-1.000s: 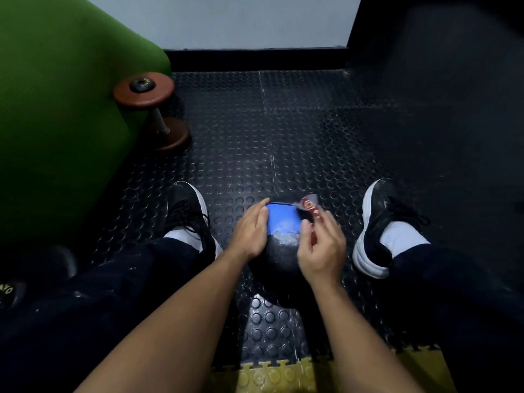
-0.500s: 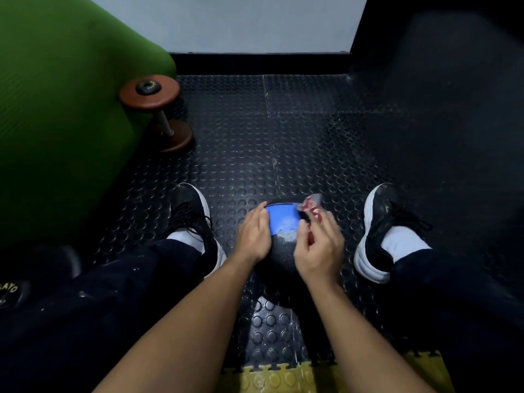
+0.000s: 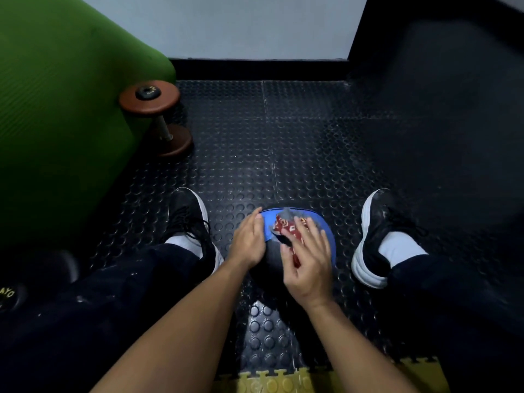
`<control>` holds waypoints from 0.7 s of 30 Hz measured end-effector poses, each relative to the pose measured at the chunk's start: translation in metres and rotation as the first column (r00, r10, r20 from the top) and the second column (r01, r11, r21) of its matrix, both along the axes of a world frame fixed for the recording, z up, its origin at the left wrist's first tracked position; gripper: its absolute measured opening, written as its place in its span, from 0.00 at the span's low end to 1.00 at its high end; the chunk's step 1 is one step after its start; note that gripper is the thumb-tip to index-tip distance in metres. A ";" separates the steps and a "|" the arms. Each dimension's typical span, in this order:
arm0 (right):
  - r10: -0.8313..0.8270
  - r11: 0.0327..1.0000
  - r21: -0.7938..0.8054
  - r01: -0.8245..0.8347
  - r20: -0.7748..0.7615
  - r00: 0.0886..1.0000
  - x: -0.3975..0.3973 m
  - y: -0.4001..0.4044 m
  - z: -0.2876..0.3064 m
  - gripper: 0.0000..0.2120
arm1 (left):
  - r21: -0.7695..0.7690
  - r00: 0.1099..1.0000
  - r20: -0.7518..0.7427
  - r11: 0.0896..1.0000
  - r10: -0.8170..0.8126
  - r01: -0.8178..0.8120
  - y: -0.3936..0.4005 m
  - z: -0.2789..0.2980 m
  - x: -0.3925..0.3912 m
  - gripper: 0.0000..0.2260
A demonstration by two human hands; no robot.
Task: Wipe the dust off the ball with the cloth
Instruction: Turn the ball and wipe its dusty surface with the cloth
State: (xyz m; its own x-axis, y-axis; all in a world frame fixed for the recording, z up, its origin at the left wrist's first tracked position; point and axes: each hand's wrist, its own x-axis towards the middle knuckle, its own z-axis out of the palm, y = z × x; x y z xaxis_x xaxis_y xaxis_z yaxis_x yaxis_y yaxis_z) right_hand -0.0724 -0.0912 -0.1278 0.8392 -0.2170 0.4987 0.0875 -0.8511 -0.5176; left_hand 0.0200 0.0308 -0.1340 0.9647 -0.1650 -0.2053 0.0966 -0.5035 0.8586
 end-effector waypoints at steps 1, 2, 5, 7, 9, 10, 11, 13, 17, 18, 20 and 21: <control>-0.027 0.999 0.021 0.026 0.024 0.999 -0.005 -0.004 -0.004 0.19 | 0.000 1.000 0.010 1.000 -0.007 0.007 0.001 0.000 -0.001 0.21; -0.087 0.995 0.054 0.084 0.046 0.995 -0.006 -0.009 -0.006 0.20 | 0.006 1.000 0.018 1.000 -0.015 0.015 0.002 0.000 -0.002 0.21; -0.272 0.942 0.193 0.273 -0.033 0.962 0.011 -0.023 -0.006 0.21 | 0.033 0.999 0.005 0.999 -0.032 0.032 0.002 0.000 -0.007 0.22; -0.248 0.944 0.202 0.262 -0.090 0.964 0.025 -0.024 0.003 0.20 | 0.081 0.999 -0.016 0.996 -0.044 0.045 0.001 -0.001 -0.007 0.23; -0.127 0.987 0.089 0.134 -0.080 0.989 0.027 -0.018 0.010 0.19 | 0.114 0.999 -0.033 0.993 -0.034 0.037 0.002 -0.003 -0.004 0.23; -0.063 0.998 0.020 0.065 -0.074 0.995 0.023 -0.014 0.011 0.19 | 0.113 0.999 -0.034 0.993 -0.019 0.023 0.004 -0.005 -0.002 0.23; -0.007 1.000 -0.019 0.006 -0.069 0.998 0.017 -0.010 0.011 0.19 | 0.107 1.000 -0.030 0.994 -0.003 0.006 0.007 -0.007 -0.001 0.23; 0.042 0.999 -0.033 -0.043 -0.039 0.998 0.002 -0.005 0.005 0.18 | 0.101 1.000 -0.010 0.995 0.003 -0.002 0.012 -0.010 -0.002 0.22; -0.134 0.988 0.080 0.134 -0.012 0.991 0.009 -0.020 -0.001 0.20 | 0.106 1.000 0.011 0.994 -0.024 0.023 0.011 -0.009 -0.008 0.23; -0.197 0.971 0.127 0.202 -0.049 0.979 0.018 -0.023 0.000 0.20 | 0.109 1.000 0.005 0.994 -0.023 0.022 0.009 -0.010 -0.010 0.24; -0.227 0.962 0.126 0.242 -0.121 0.966 0.029 -0.019 0.009 0.21 | 0.098 1.000 -0.002 0.995 -0.002 0.003 0.006 -0.012 -0.012 0.27; -0.195 0.976 0.076 0.206 -0.127 0.973 0.029 -0.013 0.013 0.20 | 0.082 1.000 0.000 0.997 0.014 -0.014 0.004 -0.012 -0.013 0.26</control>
State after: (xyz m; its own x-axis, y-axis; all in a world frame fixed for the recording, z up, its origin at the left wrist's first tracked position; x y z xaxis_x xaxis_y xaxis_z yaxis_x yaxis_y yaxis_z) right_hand -0.0436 -0.1043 -0.1150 0.8257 -0.4253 0.3705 -0.1461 -0.7958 -0.5877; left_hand 0.0072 0.0348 -0.1463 0.9665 -0.1345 -0.2186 0.1048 -0.5709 0.8143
